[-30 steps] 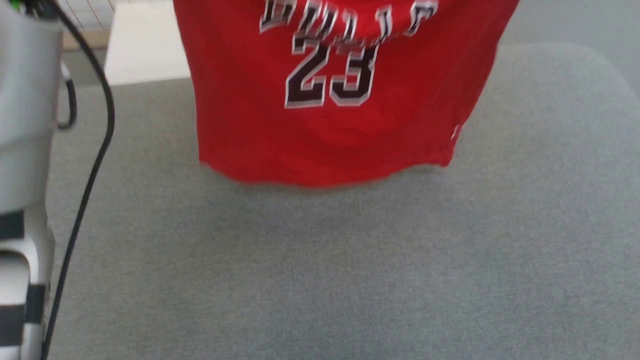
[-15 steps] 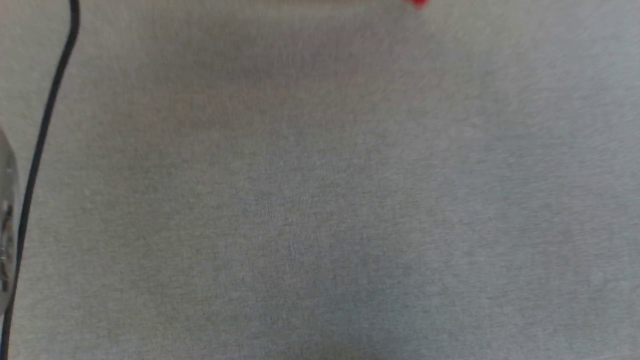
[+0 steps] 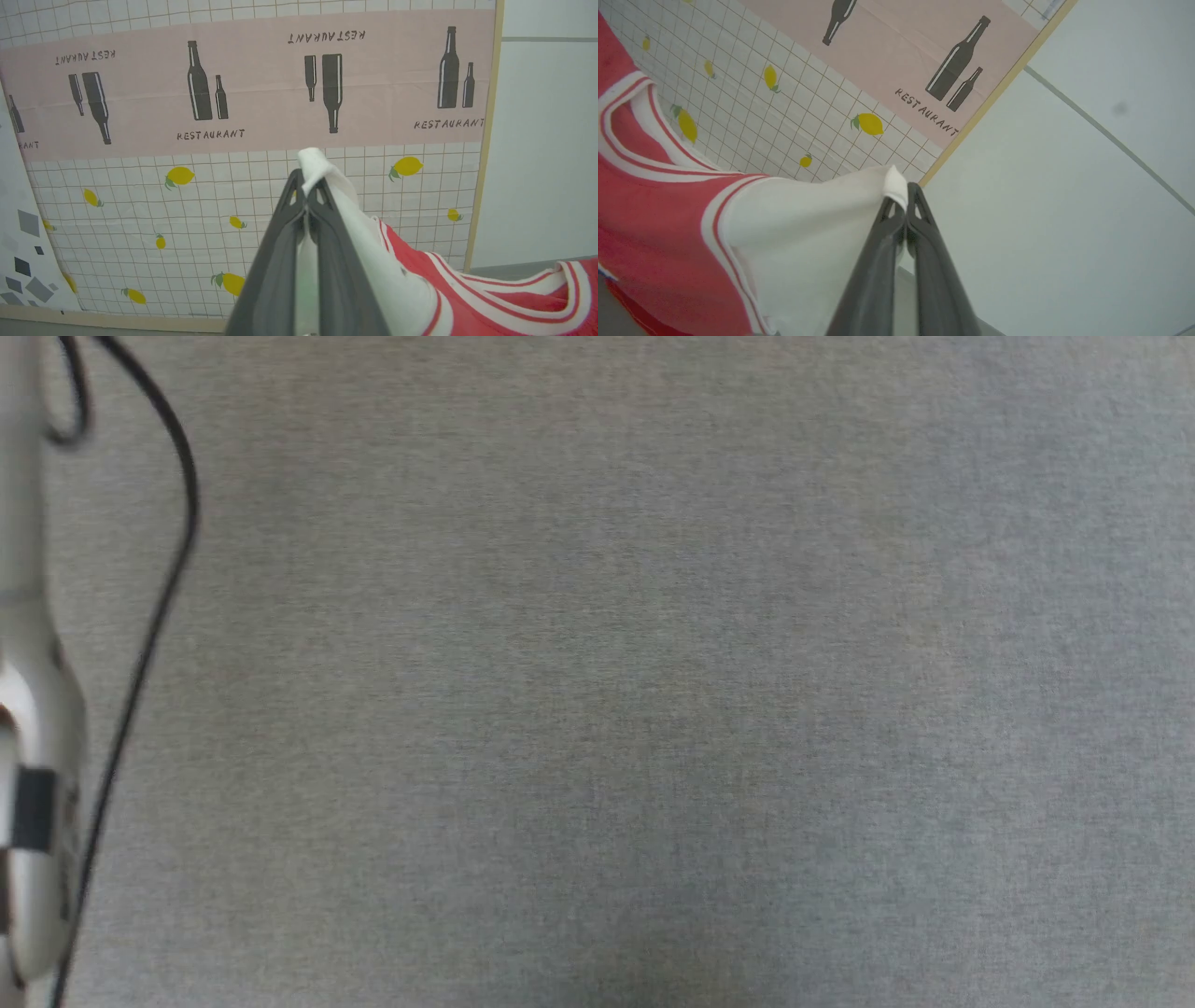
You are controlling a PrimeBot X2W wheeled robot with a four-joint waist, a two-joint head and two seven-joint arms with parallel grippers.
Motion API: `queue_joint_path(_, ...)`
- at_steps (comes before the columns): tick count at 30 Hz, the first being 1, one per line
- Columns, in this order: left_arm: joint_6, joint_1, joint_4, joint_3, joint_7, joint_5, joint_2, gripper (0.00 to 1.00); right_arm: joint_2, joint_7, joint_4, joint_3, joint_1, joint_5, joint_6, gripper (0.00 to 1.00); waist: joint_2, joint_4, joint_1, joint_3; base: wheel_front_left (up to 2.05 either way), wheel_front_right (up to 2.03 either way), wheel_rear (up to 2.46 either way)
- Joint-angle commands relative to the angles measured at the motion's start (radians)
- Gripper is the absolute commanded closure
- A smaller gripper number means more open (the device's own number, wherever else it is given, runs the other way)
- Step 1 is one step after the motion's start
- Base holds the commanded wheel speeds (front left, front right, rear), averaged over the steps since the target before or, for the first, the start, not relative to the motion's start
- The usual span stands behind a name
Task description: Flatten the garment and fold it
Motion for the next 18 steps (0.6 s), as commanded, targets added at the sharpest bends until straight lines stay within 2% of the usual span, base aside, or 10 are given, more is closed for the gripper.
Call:
queue_joint_path(1, -0.013, 0.048, -0.017, 0.006, -0.014, -0.019, 0.007, 1.00, -0.014, -0.011, -0.009, 0.026, 0.040, 0.027, -0.002, 1.00, 0.0000, 0.015, -0.0003, -0.026, 0.00, 0.00, 0.00)
queue_joint_path(5, -0.057, 0.187, -0.082, -0.018, -0.023, -0.042, 0.021, 1.00, -0.047, -0.023, -0.068, 0.084, 0.138, 0.122, -0.002, 1.00, 0.0000, 0.026, -0.0003, -0.078, 0.00, 0.00, 0.00)
queue_joint_path(10, -0.069, 0.413, -0.228, -0.031, -0.010, -0.091, 0.030, 1.00, -0.115, -0.029, -0.207, 0.085, 0.326, 0.243, -0.002, 1.00, 0.0000, 0.035, -0.0003, -0.151, 0.00, 0.00, 0.00)
queue_joint_path(14, -0.053, 0.637, -0.398, -0.050, 0.004, -0.115, 0.049, 1.00, -0.159, -0.026, -0.326, 0.022, 0.540, 0.308, -0.002, 1.00, 0.0000, 0.033, -0.0003, -0.212, 0.00, 0.00, 0.00)
queue_joint_path(18, -0.007, 0.879, -0.577, -0.057, 0.006, -0.128, 0.082, 1.00, -0.168, -0.028, -0.431, -0.067, 0.785, 0.309, -0.002, 1.00, 0.0000, 0.016, -0.0003, -0.274, 0.00, 0.00, 0.00)
